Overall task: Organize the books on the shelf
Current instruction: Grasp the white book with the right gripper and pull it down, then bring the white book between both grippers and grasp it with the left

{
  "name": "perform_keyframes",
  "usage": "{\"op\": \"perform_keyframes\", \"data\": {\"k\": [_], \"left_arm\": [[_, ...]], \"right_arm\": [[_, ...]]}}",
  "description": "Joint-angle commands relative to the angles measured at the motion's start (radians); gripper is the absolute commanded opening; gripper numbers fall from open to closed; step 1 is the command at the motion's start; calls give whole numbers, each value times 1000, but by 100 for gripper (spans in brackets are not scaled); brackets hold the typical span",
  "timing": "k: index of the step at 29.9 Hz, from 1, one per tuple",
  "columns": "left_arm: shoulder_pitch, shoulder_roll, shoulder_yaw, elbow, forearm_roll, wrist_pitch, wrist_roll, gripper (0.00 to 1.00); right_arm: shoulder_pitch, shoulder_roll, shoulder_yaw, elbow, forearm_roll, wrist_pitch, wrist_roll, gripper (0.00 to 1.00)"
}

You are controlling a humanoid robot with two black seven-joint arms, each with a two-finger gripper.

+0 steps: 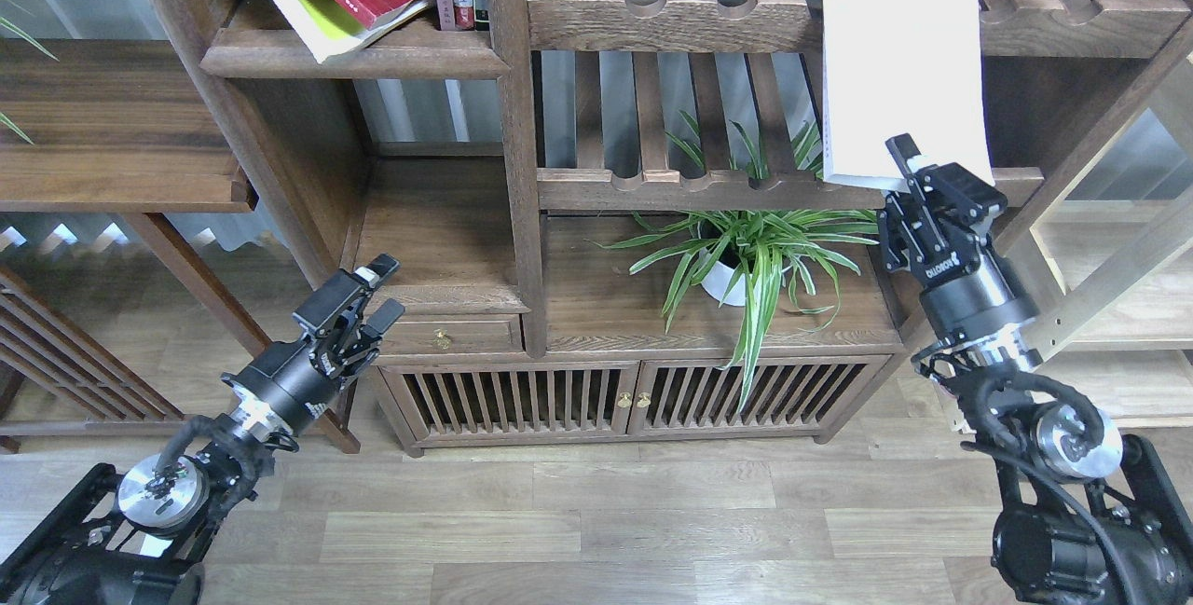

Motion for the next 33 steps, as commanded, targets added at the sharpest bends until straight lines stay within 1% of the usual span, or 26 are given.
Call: {"op": "perform_keyframes", "data": {"k": [1,10,14,18,26,29,33], "left_arm": [[-1,-3,25,1,1,0,0,95],[-1,-5,54,-1,1,0,0,95],[0,-5,65,-1,1,0,0,95],[11,-5,103,-15,-7,0,0,95],[71,-9,201,-54,-9,0,0,94],[88,-8,207,-87,-13,0,0,94],[140,3,243,-146,-19,0,0,94]], "right_arm": [[-53,-1,1,1,11,43,0,14],[-202,4,-5,1,44,155,0,12],[-280,5,-60,-1,45,214,0,11],[-335,5,-121,1,43,214,0,11],[-411,1,-236,-1,11,214,0,11],[-421,7,-286,1,-24,214,0,11],[-423,22,-367,-1,-80,214,0,11]]}}
